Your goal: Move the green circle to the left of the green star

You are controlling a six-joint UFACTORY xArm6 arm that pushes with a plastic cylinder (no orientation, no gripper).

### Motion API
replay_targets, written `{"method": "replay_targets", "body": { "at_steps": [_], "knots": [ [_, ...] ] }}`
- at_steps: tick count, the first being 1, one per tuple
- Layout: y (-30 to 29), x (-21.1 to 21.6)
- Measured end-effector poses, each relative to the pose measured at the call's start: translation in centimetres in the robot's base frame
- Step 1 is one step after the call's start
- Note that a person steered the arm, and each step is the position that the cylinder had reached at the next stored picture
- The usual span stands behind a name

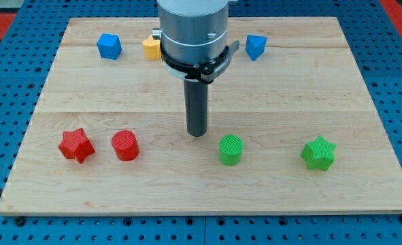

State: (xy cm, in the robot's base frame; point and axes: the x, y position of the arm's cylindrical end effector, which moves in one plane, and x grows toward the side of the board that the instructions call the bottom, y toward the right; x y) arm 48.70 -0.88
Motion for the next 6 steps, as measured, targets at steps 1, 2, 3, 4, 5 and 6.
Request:
{"method": "replay_targets", "body": {
  "at_steps": [1,2,3,4,5,6],
  "knots": [
    [1.9,1.4],
    [8.4,1.7],
    [6.2,2.9],
    [6.1,6.2],
    [4.2,8.2],
    [0.8,10.7]
  ]
}}
